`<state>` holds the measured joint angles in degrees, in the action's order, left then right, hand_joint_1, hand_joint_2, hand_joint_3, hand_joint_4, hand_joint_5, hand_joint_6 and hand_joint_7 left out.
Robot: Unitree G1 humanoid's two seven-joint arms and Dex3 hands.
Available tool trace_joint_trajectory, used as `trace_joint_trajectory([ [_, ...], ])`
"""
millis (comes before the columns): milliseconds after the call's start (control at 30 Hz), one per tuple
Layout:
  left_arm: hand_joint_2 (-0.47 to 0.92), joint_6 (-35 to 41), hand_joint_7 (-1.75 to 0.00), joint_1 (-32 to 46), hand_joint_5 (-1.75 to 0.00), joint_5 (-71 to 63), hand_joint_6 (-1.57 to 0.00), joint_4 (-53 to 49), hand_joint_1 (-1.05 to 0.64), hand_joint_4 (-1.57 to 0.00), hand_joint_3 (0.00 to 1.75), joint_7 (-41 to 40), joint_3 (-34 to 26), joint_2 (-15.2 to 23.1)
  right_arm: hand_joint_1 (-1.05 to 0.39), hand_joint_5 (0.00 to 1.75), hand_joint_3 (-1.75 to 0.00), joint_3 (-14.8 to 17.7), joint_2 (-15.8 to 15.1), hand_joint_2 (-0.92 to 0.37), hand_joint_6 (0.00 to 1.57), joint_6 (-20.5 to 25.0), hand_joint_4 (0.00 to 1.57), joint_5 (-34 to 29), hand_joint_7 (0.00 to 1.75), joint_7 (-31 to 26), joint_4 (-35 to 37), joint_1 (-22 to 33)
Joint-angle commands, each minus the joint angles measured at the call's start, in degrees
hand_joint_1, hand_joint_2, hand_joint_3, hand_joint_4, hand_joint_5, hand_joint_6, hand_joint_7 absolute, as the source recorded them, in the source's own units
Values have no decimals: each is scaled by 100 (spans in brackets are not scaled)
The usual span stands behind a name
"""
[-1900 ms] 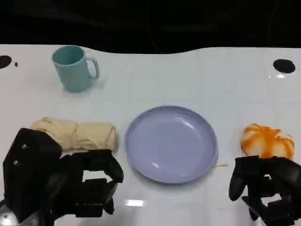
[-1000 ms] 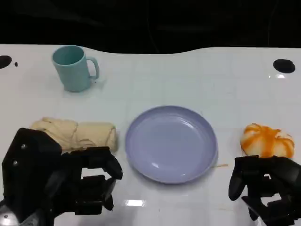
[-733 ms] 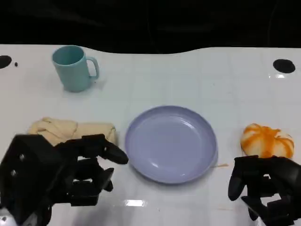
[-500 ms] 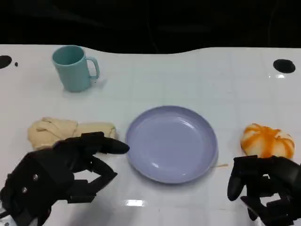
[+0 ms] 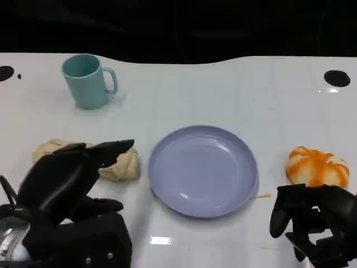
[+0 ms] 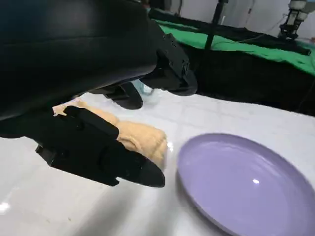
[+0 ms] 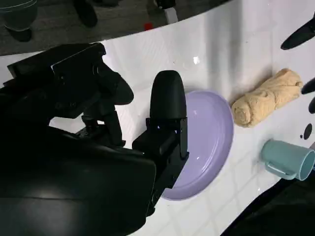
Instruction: Grasp the towel on the left side of the plate with the left hand and place it into the plate.
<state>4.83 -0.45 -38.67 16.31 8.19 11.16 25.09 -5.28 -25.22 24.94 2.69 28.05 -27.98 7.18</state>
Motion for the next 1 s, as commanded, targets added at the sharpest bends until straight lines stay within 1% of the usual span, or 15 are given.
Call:
trace_joint_trajectory([
  [33, 92, 298, 0, -512, -30, -626, -25, -370, -52, -21, 2, 219, 148, 182, 10, 169, -99, 61, -58, -65, 65, 5, 67, 20, 144, -11, 9, -10],
  [100, 92, 442, 0, -754, -30, -805, -24, -608, -53, -22, 2, 347, 239, 166, 10, 169, -99, 56, -59, -65, 65, 17, 67, 17, 144, -11, 4, -7],
  [267, 91, 608, -2, -1325, -27, -1066, -28, -1386, -53, -26, 0, 391, 505, 89, 10, 169, -99, 42, -58, -65, 65, 61, 66, 4, 143, -21, -36, 10],
  [333, 90, 629, -1, -1556, -20, -1131, -30, -1757, -52, -31, 0, 368, 625, 63, 11, 170, -99, 37, -49, -65, 65, 59, 66, 8, 144, -25, -44, 20],
  [433, 90, 674, 0, -1840, -15, -1171, -31, -2224, -52, -35, 0, 360, 767, 22, 11, 170, -99, 15, -40, -66, 65, 67, 67, -4, 144, -39, -48, 18],
  [667, 90, 402, 0, -2558, -11, -1220, -32, -3591, -53, -40, 0, 182, 1197, -38, 11, 170, -98, -18, -28, -66, 65, -18, 67, -18, 144, -57, -33, 32],
  [900, 90, 30, -1, -3162, -6, -1060, -35, -4923, -49, -43, 0, -128, 1496, -260, 11, 169, -99, -16, -17, -66, 66, 33, 68, 10, 144, -65, -79, 35],
  [1000, 91, -180, -1, -3439, -5, -894, -36, -5681, -45, -44, 1, -202, 1556, -411, 11, 169, -99, -1, -11, -65, 65, -88, 68, -2, 144, -74, -50, 55],
])
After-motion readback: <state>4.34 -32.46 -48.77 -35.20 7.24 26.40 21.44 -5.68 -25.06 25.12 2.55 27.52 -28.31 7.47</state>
